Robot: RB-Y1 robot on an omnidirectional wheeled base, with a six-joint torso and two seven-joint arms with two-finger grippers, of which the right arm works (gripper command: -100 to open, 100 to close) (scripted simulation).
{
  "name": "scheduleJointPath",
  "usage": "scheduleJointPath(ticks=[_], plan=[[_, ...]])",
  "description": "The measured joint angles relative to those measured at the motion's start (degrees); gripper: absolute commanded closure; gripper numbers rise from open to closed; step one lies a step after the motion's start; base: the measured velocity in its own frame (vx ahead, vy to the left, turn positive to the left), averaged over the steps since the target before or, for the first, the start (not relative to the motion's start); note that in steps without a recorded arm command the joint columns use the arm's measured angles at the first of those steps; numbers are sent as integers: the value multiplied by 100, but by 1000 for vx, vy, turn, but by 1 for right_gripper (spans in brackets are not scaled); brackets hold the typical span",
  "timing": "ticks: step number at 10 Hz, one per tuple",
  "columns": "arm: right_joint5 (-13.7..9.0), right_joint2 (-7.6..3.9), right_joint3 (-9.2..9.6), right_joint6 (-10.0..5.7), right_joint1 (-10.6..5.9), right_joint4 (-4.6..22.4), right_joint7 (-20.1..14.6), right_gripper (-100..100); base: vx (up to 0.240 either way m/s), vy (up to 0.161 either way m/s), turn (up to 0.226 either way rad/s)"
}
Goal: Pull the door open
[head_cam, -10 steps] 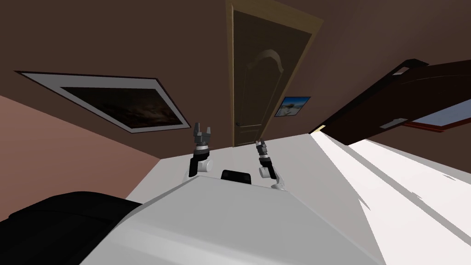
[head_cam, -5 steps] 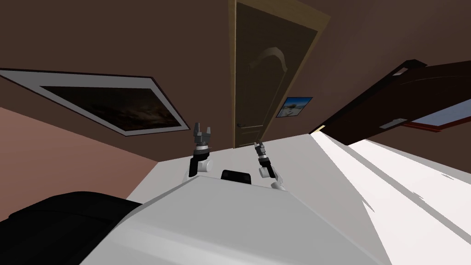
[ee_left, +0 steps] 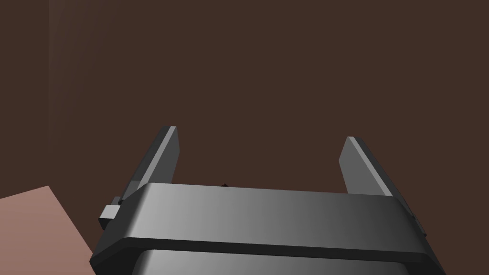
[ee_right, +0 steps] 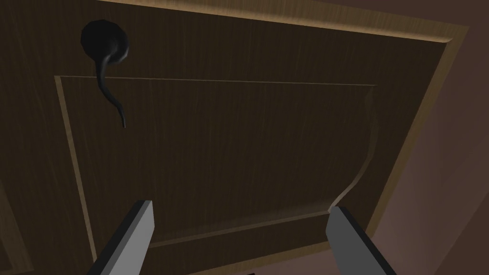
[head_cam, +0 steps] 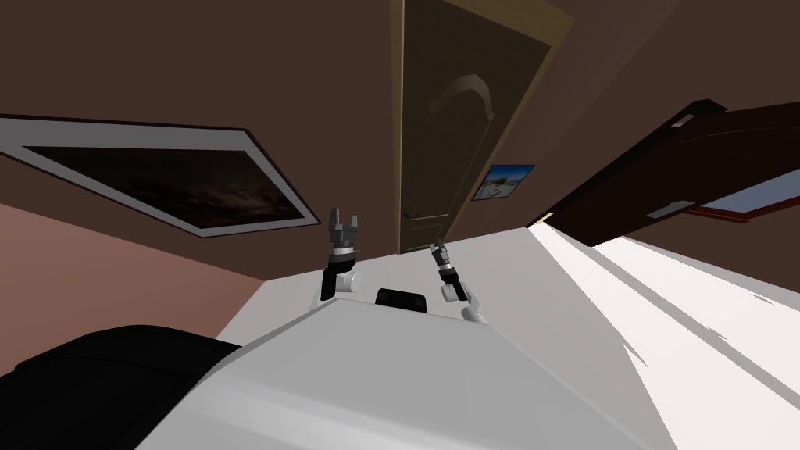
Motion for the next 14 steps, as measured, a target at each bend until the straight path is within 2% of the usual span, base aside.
scheduleJointPath(ticks=[7,12,14], plan=[[-75,-279,331,-333,-438,1015,-286,-100,86,80,-24],[-121,-465,505,-506,-646,1519,-459,-100,68,49,-15],[-132,-492,555,-580,-757,1745,-507,-100,54,54,-16]])
